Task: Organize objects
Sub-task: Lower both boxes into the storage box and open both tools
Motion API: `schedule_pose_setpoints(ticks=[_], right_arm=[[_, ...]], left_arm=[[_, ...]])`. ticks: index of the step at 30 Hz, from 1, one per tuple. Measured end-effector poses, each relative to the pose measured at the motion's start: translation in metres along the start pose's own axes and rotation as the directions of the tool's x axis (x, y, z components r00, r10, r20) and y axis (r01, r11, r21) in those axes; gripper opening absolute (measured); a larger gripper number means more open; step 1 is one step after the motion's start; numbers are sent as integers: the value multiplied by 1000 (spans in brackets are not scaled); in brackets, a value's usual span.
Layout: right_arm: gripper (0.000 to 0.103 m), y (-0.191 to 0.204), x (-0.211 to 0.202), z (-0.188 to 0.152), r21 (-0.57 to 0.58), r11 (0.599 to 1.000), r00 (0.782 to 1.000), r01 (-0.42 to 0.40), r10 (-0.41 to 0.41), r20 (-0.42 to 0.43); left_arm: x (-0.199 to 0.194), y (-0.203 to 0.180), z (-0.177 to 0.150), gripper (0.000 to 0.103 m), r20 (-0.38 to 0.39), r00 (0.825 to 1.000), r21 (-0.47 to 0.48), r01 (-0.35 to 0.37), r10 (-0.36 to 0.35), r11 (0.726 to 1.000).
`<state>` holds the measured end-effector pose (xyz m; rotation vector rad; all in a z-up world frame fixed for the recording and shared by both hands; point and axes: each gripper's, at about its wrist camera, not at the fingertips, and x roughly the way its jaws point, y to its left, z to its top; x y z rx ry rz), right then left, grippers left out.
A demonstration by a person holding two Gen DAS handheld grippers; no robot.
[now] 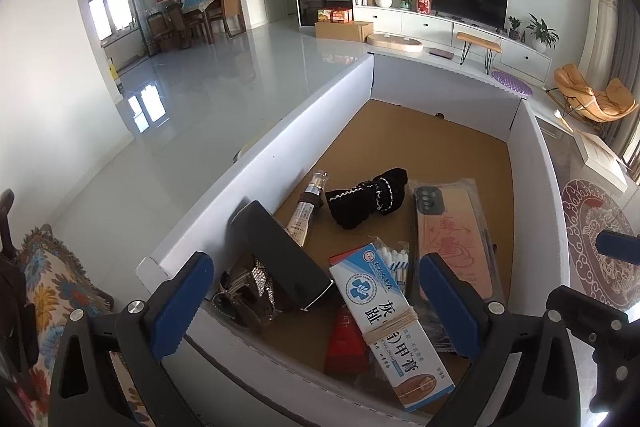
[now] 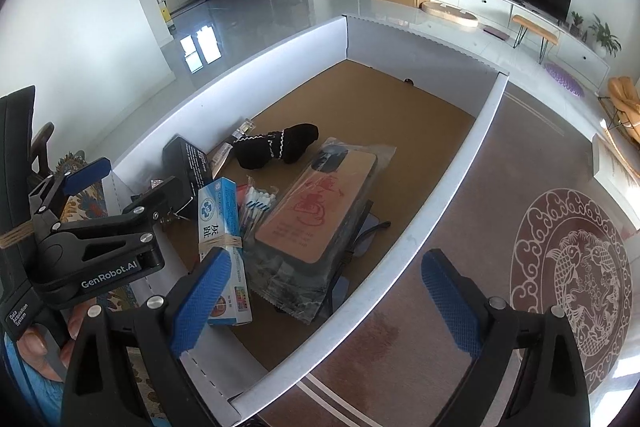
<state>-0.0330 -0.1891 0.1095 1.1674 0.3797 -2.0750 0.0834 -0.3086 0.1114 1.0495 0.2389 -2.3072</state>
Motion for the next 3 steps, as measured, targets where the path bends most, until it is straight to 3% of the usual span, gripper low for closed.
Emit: schedule_pose_setpoints(ticks=[3], right_arm=[[96, -3, -1, -1, 10, 1000, 1000, -5, 5, 5]], left_arm=[[-3, -3, -1, 103, 26, 999, 11, -33, 33, 999]])
